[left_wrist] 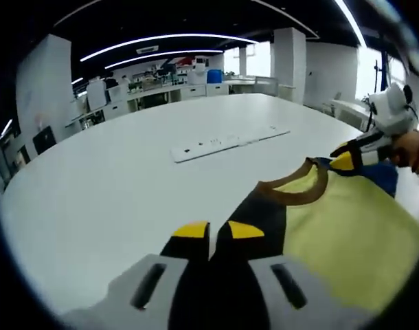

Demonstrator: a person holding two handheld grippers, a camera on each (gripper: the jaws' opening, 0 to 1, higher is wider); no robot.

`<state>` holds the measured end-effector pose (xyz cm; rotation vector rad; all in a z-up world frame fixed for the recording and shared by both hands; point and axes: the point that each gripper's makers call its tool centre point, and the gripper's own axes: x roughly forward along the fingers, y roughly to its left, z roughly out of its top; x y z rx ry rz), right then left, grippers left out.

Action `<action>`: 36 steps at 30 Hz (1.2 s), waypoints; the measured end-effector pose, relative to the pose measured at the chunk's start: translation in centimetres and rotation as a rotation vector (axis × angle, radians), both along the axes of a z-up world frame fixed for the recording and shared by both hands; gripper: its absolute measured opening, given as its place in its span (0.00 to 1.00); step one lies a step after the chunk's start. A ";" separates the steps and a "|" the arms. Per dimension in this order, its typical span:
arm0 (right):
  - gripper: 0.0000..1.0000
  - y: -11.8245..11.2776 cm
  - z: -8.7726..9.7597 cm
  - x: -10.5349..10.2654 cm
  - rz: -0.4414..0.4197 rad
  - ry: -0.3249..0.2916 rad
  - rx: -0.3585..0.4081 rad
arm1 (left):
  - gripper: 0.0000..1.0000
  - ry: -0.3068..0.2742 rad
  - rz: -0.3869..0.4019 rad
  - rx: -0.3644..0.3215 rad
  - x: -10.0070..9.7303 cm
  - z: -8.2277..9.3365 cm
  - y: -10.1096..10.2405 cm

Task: Fold the garment on the visible template until the final outline fits inside the template.

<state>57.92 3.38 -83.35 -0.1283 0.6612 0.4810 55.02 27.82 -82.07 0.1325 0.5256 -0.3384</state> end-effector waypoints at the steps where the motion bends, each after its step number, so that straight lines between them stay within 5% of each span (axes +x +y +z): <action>1: 0.34 0.0 0.3 0.0 0.000 0.000 0.010 | 0.22 -0.004 0.005 0.007 -0.1 0.2 0.2; 7: 0.61 0.7 2.4 -1.1 0.044 0.020 0.095 | 0.50 -0.010 0.040 -0.003 -0.8 1.3 1.0; 13: 0.83 0.6 4.7 -3.4 0.109 0.038 0.129 | 0.59 -0.018 0.044 -0.052 -2.4 3.0 1.2; 21: 0.93 -1.8 5.9 -6.2 0.153 0.052 0.081 | 0.84 -0.043 0.033 -0.085 -4.3 4.6 2.0; 30: 0.93 -5.8 7.1 -9.6 0.121 0.060 0.090 | 0.98 -0.053 -0.012 -0.076 -7.4 5.7 1.9; 36: 0.92 -9.7 7.2 -11.0 0.078 0.067 0.073 | 0.99 -0.036 -0.027 -0.088 -9.3 5.9 2.0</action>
